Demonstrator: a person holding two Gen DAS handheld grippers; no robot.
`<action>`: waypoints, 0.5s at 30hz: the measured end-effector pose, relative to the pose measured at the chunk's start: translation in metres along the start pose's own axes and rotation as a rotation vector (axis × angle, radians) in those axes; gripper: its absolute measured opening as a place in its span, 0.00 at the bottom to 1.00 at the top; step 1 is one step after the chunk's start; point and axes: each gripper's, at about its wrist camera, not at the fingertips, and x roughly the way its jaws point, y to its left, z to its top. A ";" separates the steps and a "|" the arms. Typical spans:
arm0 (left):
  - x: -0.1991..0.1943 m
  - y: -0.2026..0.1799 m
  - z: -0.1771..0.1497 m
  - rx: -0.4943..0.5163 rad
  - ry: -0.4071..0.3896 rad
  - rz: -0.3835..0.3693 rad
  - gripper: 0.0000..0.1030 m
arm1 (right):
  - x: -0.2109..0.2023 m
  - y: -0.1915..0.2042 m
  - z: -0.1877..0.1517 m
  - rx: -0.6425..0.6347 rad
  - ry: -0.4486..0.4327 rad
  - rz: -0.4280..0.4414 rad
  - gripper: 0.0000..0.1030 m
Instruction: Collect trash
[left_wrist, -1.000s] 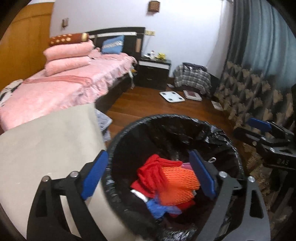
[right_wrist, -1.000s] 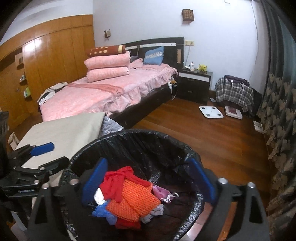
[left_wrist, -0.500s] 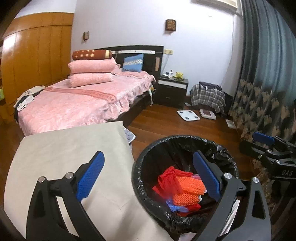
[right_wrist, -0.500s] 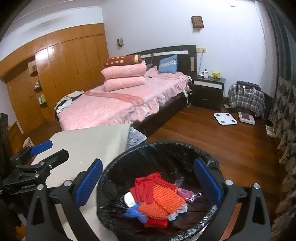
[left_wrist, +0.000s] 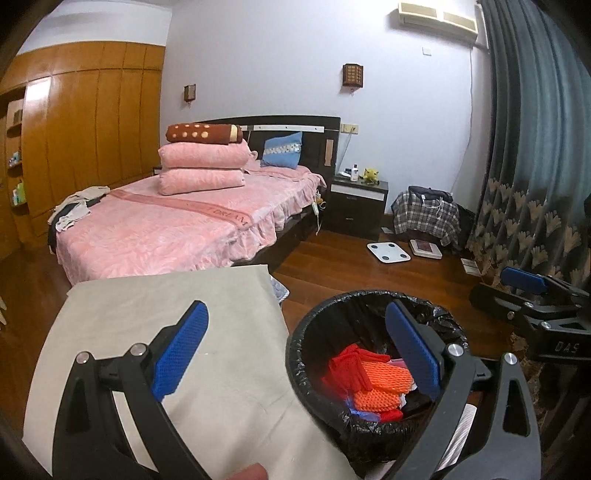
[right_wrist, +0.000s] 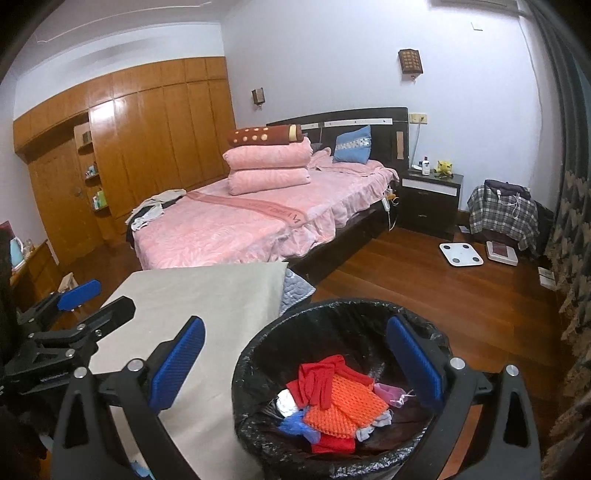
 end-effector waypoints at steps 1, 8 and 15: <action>-0.002 0.000 0.000 -0.001 -0.004 0.004 0.91 | -0.002 0.002 0.000 -0.004 -0.003 0.000 0.94; -0.019 0.000 -0.001 -0.002 -0.022 0.016 0.91 | -0.012 0.014 -0.002 -0.026 -0.021 0.006 0.94; -0.028 -0.002 -0.001 0.000 -0.038 0.017 0.91 | -0.017 0.019 -0.004 -0.031 -0.025 0.016 0.94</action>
